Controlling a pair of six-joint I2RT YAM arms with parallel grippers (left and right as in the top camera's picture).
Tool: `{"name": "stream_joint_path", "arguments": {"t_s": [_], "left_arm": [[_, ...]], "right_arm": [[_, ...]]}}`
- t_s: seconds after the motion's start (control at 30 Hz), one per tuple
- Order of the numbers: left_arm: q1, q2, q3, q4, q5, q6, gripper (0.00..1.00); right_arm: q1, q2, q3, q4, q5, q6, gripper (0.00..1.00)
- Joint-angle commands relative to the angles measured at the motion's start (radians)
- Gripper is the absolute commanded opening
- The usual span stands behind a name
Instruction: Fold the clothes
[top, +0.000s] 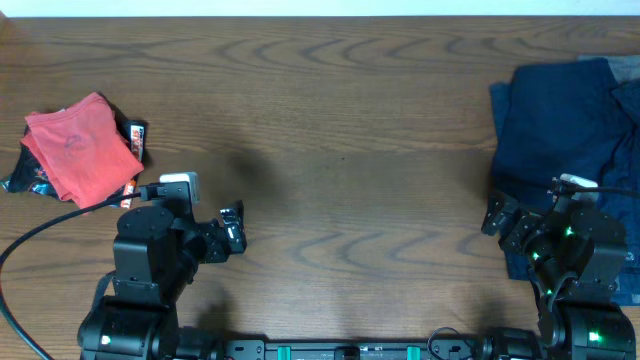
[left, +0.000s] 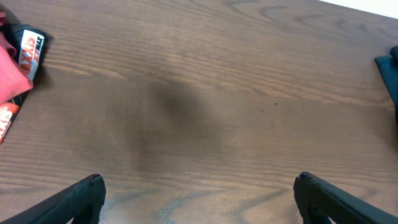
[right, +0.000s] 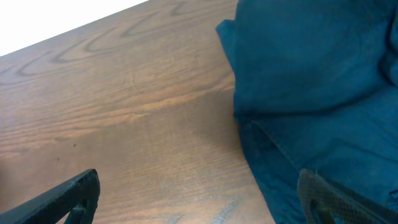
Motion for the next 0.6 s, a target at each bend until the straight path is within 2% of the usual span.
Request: {"name": "stream_joint_path", "arguments": {"t_s": [0.0,0.57], "left_arm": [[-0.002,0.006,-0.007,0.005,-0.009,-0.002,0.98],[-0.002,0.008,-0.007,0.005,-0.009,-0.002,0.98]], "right_arm": [[0.015,-0.002,-0.008,-0.009,0.018,0.013,0.98],[0.018,-0.026,-0.025,0.011,0.018,0.006,0.99]]}}
